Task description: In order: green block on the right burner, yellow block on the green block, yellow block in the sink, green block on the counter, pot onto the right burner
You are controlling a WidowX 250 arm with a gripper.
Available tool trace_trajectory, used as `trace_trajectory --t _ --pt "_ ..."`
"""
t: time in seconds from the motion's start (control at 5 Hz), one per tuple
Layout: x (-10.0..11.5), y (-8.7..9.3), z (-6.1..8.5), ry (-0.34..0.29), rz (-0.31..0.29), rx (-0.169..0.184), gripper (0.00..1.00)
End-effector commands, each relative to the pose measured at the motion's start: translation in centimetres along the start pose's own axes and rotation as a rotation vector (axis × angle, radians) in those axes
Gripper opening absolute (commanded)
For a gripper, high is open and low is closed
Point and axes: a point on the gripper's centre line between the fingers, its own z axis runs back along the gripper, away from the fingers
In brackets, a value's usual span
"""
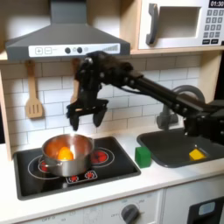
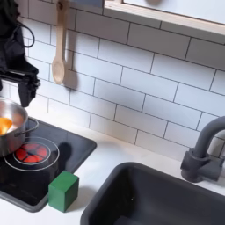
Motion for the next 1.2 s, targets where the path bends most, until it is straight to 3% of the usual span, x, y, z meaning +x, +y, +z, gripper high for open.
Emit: trace_trajectory --t 0.0,0.2,0.6,1.0 --pt "0.3 2.3 -0.7 0.047 0.027 0.038 1.0" --pt "-0.9 2.4 -1.0 0.072 0.024 0.028 1.0" --pt "-2.4 2.3 -3.6 0.109 -0.002 0.008 1.0" --pt "-1.3 3.0 -4.7 0.094 0.003 0.027 1.0"
